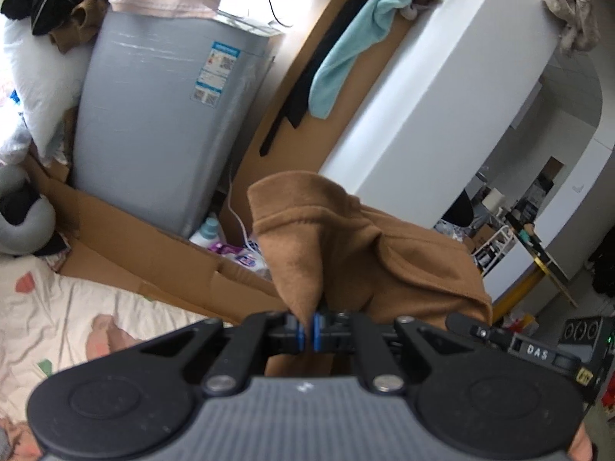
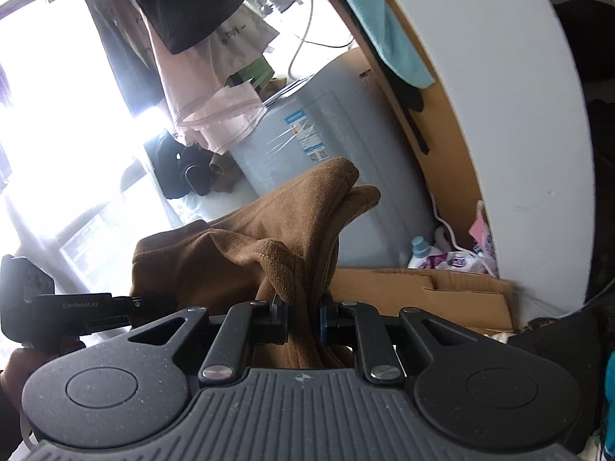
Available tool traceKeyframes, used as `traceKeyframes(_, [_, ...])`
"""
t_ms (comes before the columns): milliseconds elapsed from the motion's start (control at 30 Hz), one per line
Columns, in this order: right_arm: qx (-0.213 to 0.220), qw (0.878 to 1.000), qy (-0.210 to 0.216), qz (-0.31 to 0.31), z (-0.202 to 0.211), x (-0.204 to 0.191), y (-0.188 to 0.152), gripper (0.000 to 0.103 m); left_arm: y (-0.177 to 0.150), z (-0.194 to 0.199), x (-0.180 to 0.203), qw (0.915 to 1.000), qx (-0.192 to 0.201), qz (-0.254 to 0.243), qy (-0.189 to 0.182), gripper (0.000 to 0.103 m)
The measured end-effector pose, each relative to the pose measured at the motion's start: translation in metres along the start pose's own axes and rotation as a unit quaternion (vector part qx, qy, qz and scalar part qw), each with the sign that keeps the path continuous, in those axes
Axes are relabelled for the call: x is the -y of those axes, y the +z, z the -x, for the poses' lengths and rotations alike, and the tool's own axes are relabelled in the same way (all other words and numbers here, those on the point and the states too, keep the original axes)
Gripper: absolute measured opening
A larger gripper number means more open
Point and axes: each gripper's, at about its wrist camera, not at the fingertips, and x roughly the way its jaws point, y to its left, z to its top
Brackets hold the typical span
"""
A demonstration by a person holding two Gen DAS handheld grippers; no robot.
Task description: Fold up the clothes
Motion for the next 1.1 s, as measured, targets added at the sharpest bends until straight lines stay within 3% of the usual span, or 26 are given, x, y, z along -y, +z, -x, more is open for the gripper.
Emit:
traceKeyframes(467, [0.008, 1.000, -0.017, -0.013, 0.066, 0.064, -0.026, 0.013, -0.030, -0.044, 0.046, 0.9991, -0.029, -0.005, -0.029, 0.005])
traceKeyframes(1100, [0.017, 0.991, -0.131, -0.039, 0.088, 0.148, -0.071, 0.013, -0.081, -0.172, 0.067, 0.9876, -0.096, -0.024, -0.122, 0.005])
